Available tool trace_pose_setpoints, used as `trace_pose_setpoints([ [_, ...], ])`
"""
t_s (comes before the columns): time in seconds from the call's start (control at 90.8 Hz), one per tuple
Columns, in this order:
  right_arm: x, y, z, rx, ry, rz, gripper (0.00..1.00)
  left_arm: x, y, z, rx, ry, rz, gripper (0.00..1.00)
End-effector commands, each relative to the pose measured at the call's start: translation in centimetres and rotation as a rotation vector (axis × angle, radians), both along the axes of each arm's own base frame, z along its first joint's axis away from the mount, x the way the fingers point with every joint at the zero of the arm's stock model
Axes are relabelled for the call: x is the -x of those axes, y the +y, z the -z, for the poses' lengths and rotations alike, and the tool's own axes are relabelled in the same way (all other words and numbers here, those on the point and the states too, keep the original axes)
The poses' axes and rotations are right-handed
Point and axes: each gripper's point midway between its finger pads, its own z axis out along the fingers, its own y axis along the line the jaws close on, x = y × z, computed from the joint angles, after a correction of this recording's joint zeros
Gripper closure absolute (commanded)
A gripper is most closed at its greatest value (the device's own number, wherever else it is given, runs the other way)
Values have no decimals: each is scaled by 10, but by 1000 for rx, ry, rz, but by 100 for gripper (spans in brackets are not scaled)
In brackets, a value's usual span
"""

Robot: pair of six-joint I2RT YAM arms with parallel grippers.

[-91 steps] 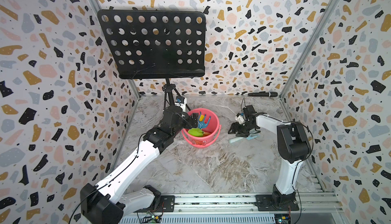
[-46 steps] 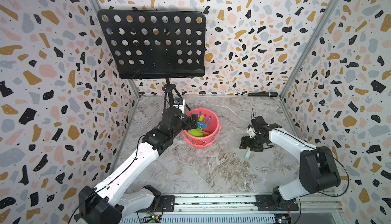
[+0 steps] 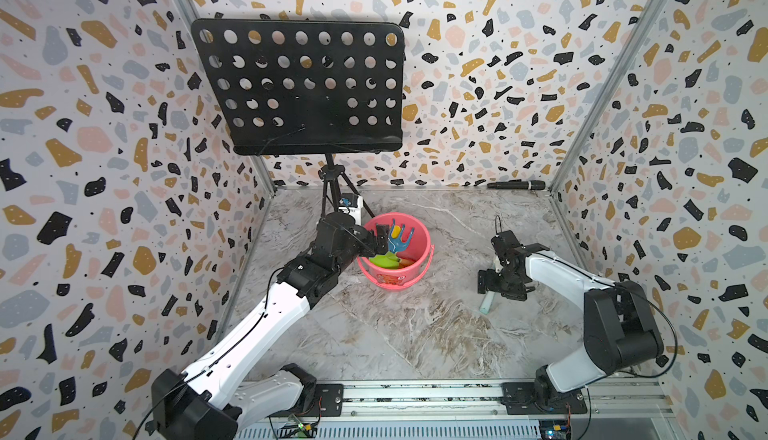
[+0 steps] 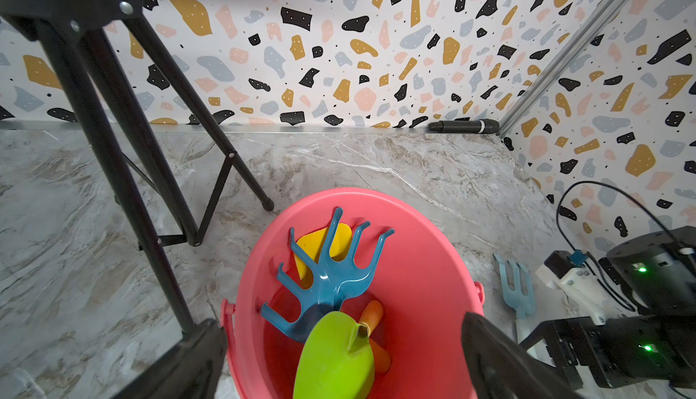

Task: Organize the gardening tools
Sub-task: Pick up the gardening tool from the center of the board.

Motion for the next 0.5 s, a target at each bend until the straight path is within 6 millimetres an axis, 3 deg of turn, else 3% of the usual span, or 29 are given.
trace_pose_setpoints([
  [0.0,-7,-2,11,25,-1,20,12,-1,-1,-10,31,-32,0,0],
  [0.088,-2,-2,23,30,29,14,22,-2,-1,-8,27,-29,-3,0],
  [0.143,1,-1,26,25,37,9,33,-2,-1,-8,24,-29,-5,1],
  [0.319,6,0,18,7,18,-20,58,-3,-1,-9,28,-29,-8,0],
  [0.418,6,5,11,-25,1,-42,87,-4,-1,-8,38,-15,-13,1],
  [0.484,6,9,5,-47,-10,-57,100,-3,-2,-7,46,6,-14,1],
])
